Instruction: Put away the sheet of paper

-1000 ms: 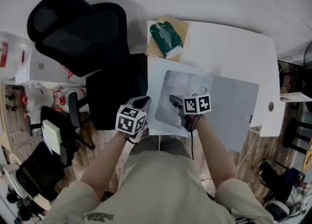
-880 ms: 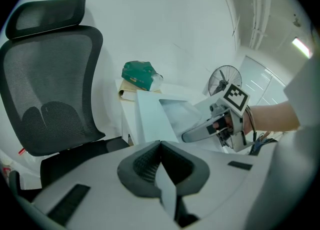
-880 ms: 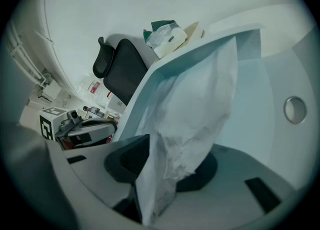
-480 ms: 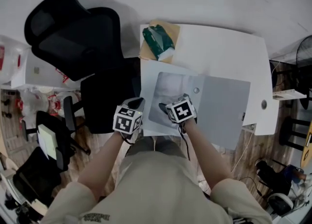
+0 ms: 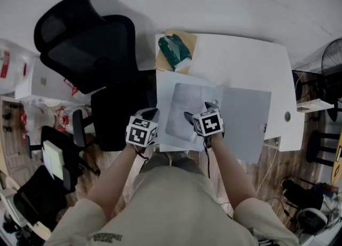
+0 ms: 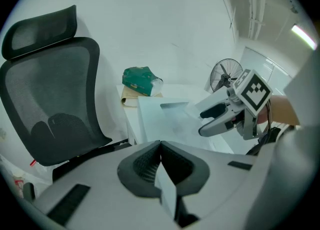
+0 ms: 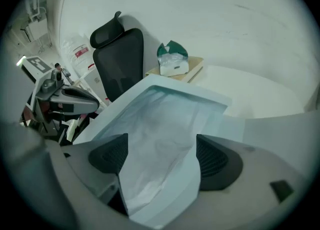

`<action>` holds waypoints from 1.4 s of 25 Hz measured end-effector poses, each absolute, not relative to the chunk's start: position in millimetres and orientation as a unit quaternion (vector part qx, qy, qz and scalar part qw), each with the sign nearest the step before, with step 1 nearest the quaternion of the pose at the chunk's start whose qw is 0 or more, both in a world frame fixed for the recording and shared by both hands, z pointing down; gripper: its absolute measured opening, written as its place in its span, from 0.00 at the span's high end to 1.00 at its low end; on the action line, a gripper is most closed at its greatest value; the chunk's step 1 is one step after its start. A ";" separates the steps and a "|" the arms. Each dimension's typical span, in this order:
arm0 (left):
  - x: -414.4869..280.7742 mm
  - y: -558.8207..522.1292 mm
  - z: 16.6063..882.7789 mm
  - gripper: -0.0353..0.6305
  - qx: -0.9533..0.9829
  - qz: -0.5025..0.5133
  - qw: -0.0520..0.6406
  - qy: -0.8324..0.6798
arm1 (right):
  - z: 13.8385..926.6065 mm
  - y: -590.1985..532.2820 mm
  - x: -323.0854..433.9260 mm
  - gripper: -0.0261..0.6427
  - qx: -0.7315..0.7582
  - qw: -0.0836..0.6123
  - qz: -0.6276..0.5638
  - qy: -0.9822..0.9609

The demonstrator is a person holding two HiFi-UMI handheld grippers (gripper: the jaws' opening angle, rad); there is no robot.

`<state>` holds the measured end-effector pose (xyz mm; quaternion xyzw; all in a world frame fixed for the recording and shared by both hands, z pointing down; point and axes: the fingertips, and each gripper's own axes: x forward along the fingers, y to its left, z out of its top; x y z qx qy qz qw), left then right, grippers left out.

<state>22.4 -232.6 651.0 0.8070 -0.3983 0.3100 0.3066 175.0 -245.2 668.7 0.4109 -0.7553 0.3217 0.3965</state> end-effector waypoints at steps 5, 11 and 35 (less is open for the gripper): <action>17.0 -244.0 622.5 0.92 0.822 0.305 0.269 -0.400 | 621.4 -260.9 190.6 0.32 0.442 0.346 0.310 -0.767; 10.4 -257.9 577.9 0.92 0.840 0.291 0.223 -0.401 | 546.4 -278.0 207.1 0.41 0.479 0.283 0.268 -0.787; 17.3 -258.5 308.8 0.92 0.897 0.081 -0.009 -0.434 | 240.2 -230.0 208.6 0.93 0.533 0.000 0.016 -0.846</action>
